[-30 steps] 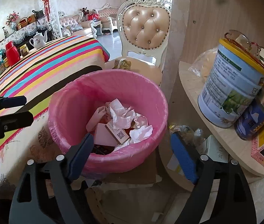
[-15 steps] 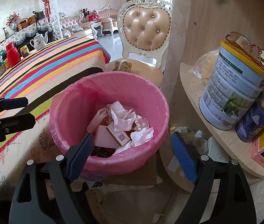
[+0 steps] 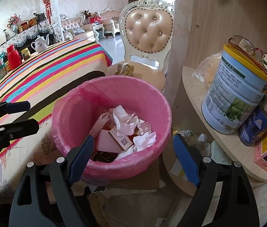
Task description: Collect trash
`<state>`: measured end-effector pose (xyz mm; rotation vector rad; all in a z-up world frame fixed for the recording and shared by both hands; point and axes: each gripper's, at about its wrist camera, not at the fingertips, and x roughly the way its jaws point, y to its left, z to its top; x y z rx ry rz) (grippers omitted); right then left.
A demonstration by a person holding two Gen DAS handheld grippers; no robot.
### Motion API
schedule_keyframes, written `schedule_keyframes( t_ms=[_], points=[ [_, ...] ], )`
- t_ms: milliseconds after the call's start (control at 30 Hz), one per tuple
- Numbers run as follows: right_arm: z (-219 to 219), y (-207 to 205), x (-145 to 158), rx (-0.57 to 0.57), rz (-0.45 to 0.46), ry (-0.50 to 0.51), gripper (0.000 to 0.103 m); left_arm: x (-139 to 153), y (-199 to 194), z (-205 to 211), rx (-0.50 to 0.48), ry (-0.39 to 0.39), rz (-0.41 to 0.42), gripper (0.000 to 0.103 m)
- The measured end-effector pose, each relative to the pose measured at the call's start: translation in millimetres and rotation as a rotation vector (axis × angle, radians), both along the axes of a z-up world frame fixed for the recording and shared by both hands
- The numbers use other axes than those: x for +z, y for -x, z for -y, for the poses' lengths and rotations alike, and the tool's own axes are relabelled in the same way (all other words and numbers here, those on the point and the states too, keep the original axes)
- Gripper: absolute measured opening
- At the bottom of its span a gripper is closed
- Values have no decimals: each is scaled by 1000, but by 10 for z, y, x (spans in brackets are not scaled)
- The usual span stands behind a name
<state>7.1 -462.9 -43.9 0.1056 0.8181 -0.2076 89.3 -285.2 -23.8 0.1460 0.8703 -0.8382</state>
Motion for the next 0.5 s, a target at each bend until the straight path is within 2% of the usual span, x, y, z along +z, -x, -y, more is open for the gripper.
schedule_keyframes(
  t_ms=[500],
  points=[
    [-17,-4,9,2,2,1,80,15,31,11,-5,0,8,96]
  ],
)
